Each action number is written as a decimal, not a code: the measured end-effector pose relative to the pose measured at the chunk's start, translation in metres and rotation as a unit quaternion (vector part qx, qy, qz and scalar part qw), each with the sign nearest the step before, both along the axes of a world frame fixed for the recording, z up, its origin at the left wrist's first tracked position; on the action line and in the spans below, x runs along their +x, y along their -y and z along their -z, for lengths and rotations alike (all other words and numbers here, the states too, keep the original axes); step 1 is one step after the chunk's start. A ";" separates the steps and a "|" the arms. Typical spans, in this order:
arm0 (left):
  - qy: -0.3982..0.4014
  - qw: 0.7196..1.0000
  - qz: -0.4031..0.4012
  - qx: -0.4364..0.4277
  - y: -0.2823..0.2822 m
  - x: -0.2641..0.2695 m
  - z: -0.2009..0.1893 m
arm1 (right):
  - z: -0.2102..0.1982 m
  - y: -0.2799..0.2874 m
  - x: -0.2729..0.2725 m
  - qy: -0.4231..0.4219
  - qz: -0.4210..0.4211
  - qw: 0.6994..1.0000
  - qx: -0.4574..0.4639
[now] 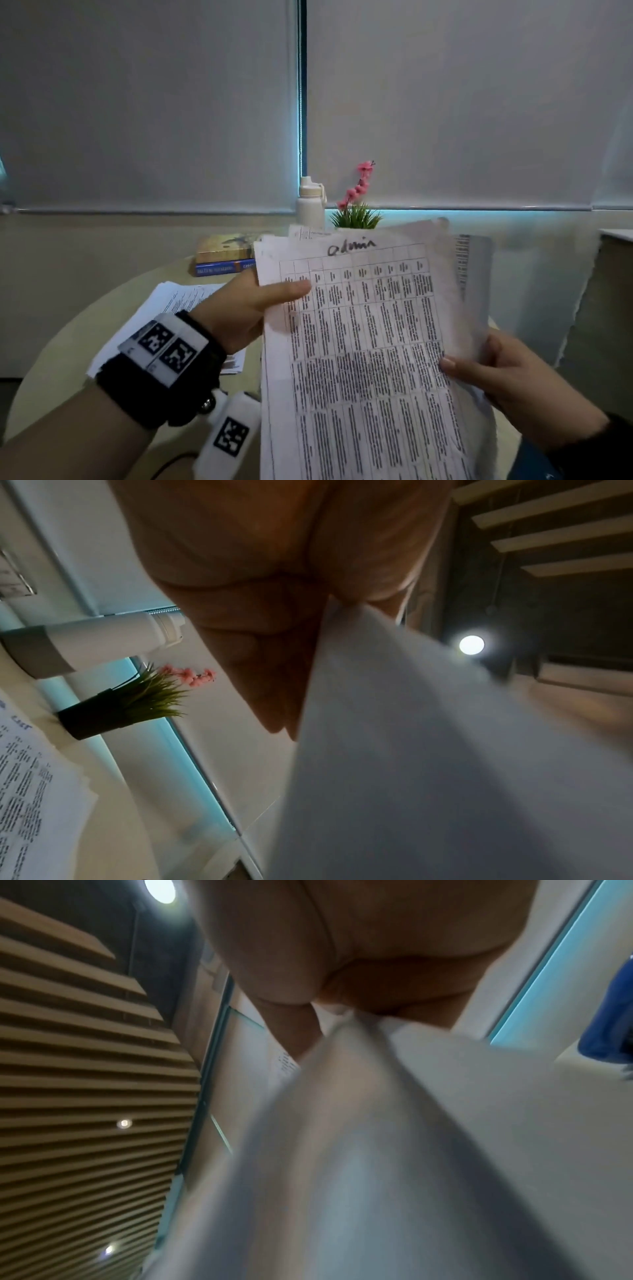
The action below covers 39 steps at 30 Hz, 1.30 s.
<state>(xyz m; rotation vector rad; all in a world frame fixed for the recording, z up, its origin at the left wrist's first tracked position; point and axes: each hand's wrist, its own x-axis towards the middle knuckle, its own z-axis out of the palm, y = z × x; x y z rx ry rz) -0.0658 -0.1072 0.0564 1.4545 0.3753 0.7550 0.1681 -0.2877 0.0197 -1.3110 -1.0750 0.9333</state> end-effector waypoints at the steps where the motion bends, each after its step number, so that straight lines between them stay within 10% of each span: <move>1: -0.002 1.000 -0.005 0.000 0.000 0.003 -0.001 | 0.004 -0.002 0.003 0.004 -0.004 1.000 -0.004; 8: -0.012 0.995 -0.103 -0.012 -0.017 0.003 0.019 | -0.016 -0.040 0.058 0.177 0.109 0.977 -0.046; 12: -0.032 0.988 -0.154 -0.006 -0.022 0.000 0.028 | -0.004 -0.085 0.105 0.526 0.178 0.787 -0.269; 15: -0.057 0.987 -0.151 0.008 -0.022 -0.003 0.034 | 0.021 -0.103 0.113 0.579 0.105 0.716 -0.377; 20: -0.034 0.987 -0.159 -0.011 -0.017 -0.002 0.033 | 0.040 -0.109 0.110 0.539 0.121 0.745 -0.374; 27: -0.009 0.986 -0.166 -0.015 -0.003 0.003 0.031 | -0.012 -0.050 0.031 0.288 0.153 0.943 0.071; 35: 0.040 0.987 -0.156 0.008 0.030 0.020 0.023 | -0.013 -0.030 -0.068 0.614 0.145 0.766 0.125; 39: 0.052 0.987 -0.150 0.004 0.037 0.020 0.023 | -0.005 -0.031 -0.071 0.586 0.189 0.779 0.117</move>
